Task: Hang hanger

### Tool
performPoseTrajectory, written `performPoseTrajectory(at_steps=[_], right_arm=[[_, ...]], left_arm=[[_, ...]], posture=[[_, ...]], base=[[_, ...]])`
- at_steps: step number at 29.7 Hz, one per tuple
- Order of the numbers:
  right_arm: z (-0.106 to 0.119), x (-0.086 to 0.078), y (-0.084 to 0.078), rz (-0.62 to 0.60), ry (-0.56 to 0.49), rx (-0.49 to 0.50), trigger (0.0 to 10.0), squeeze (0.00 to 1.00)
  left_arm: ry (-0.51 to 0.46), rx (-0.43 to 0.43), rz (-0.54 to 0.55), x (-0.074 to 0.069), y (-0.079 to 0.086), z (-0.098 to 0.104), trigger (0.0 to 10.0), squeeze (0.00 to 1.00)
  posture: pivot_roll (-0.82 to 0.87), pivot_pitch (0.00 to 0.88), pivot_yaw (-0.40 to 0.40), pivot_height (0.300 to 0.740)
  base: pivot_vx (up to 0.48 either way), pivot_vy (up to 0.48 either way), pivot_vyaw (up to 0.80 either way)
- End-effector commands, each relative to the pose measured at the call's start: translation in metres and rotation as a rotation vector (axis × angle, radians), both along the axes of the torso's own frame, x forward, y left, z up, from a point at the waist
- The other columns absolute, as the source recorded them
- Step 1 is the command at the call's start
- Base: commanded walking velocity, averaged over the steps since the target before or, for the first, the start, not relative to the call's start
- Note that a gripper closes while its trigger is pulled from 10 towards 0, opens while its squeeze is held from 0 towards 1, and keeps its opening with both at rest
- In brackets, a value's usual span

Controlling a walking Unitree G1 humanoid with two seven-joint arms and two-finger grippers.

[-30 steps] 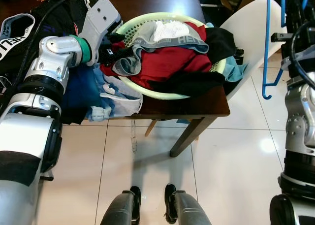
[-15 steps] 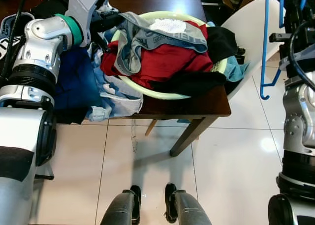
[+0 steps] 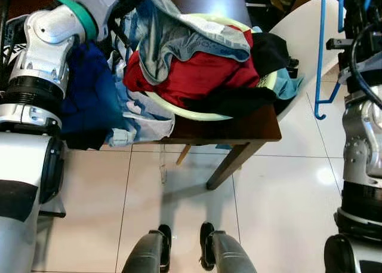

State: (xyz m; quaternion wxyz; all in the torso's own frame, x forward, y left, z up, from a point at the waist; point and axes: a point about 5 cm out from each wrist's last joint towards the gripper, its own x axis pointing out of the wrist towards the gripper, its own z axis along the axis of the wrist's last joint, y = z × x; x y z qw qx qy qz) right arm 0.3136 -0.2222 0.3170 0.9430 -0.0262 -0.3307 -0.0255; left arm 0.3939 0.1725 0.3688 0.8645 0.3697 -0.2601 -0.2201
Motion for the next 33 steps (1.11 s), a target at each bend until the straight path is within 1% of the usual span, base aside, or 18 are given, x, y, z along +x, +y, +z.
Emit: performPoseTrajectory(at_steps=[1, 7, 8, 9, 10, 11, 13, 14, 15, 16, 17, 18, 21, 22, 26, 30, 31, 33], right_arm=[[0.0, 0.0, 0.0, -0.003, -0.013, 0.008, 10.0, 0.0], [0.0, -0.001, -0.001, -0.005, -0.015, 0.008, 10.0, 0.0], [0.0, -0.001, -0.001, -0.005, -0.016, 0.008, 10.0, 0.0], [0.0, -0.001, 0.0, -0.002, -0.017, 0.009, 10.0, 0.0], [0.0, -0.001, 0.0, -0.002, -0.017, 0.009, 10.0, 0.0], [0.0, 0.0, 0.002, 0.004, -0.021, 0.013, 10.0, 0.0], [-0.001, -0.001, 0.008, 0.018, -0.027, 0.023, 10.0, 0.0], [-0.001, -0.001, 0.008, 0.018, -0.027, 0.023, 10.0, 0.0], [-0.001, -0.001, 0.01, 0.024, -0.03, 0.027, 10.0, 0.0], [-0.001, -0.001, 0.01, 0.024, -0.03, 0.027, 10.0, 0.0], [-0.001, -0.002, 0.011, 0.026, -0.032, 0.029, 10.0, 0.0], [-0.001, -0.002, 0.011, 0.022, -0.038, 0.037, 10.0, 0.0], [-0.002, -0.003, 0.011, 0.019, -0.042, 0.043, 10.0, 0.0], [0.0, -0.004, 0.009, 0.005, -0.053, 0.049, 10.0, 0.0], [0.007, -0.01, -0.001, -0.06, -0.097, 0.056, 10.0, 0.0], [0.008, -0.01, -0.003, -0.071, -0.102, 0.058, 10.0, 0.0], [0.008, -0.011, -0.005, -0.077, -0.106, 0.06, 10.0, 0.0], [0.008, -0.011, -0.005, -0.077, -0.106, 0.06, 10.0, 0.0]], left_arm=[[-0.041, 0.034, 0.008, -0.001, -0.006, -0.006, 0.0, 0.0], [-0.147, 0.062, 0.029, -0.006, -0.011, -0.003, 0.0, 0.0], [-0.287, 0.128, 0.065, -0.012, -0.017, 0.004, 10.0, 0.0], [-0.425, 0.136, 0.12, -0.018, -0.023, 0.014, 10.0, 0.0], [-0.425, 0.136, 0.12, -0.018, -0.023, 0.014, 10.0, 0.0], [-0.483, 0.07, 0.151, -0.022, -0.028, 0.023, 10.0, 0.0], [-0.424, -0.18, 0.114, -0.029, -0.035, 0.037, 10.0, 0.0], [-0.424, -0.18, 0.114, -0.029, -0.035, 0.037, 10.0, 0.0], [-0.374, -0.381, 0.058, -0.033, -0.038, 0.045, 10.0, 0.0], [-0.374, -0.381, 0.058, -0.033, -0.038, 0.045, 10.0, 0.0], [-0.392, -0.479, -0.038, -0.044, -0.044, 0.055, 10.0, 0.0], [-0.486, -0.532, -0.128, -0.061, -0.05, 0.072, 10.0, 0.0], [-0.558, -0.557, -0.184, -0.074, -0.053, 0.082, 10.0, 0.0], [-0.668, -0.508, -0.225, -0.089, -0.056, 0.094, 10.0, 0.0], [-0.812, -0.411, -0.22, -0.109, -0.06, 0.107, 10.0, 0.0], [-0.781, -0.4, -0.184, -0.107, -0.06, 0.104, 10.0, 0.0], [-0.685, -0.431, -0.151, -0.101, -0.059, 0.099, 10.0, 0.0], [-0.685, -0.431, -0.151, -0.101, -0.059, 0.099, 10.0, 0.0]], posture=[[-0.04, 0.203, 0.038, 0.74], [-0.04, 0.196, 0.036, 0.74], [-0.04, 0.187, 0.037, 0.74], [-0.03, 0.177, 0.044, 0.74], [-0.03, 0.177, 0.044, 0.74], [-0.03, 0.168, 0.048, 0.74], [-0.03, 0.155, 0.05, 0.74], [-0.03, 0.155, 0.05, 0.74], [-0.03, 0.149, 0.05, 0.74], [-0.03, 0.149, 0.05, 0.74], [-0.02, 0.14, 0.045, 0.74], [-0.02, 0.136, 0.043, 0.74], [-0.02, 0.131, 0.041, 0.74], [-0.02, 0.125, 0.041, 0.74], [-0.02, 0.094, 0.053, 0.74], [-0.02, 0.082, 0.055, 0.74], [-0.02, 0.078, 0.056, 0.74], [-0.02, 0.078, 0.056, 0.74]], base=[[0.0, 0.0, 0.0], [0.0, 0.0, 0.0], [0.0, 0.0, 0.0], [0.0, 0.0, 0.0], [0.0, 0.0, 0.0], [0.0, 0.0, 0.0], [0.0, 0.0, 0.0], [0.0, 0.0, 0.0], [0.0, 0.0, 0.0], [0.0, 0.0, 0.0], [0.0, 0.0, 0.0], [0.0, 0.0, 0.0], [0.0, 0.0, 0.0], [0.0, 0.0, 0.0], [0.0, 0.0, 0.0], [0.0, 0.0, 0.0], [0.0, 0.0, 0.0], [0.0, 0.0, 0.0]])
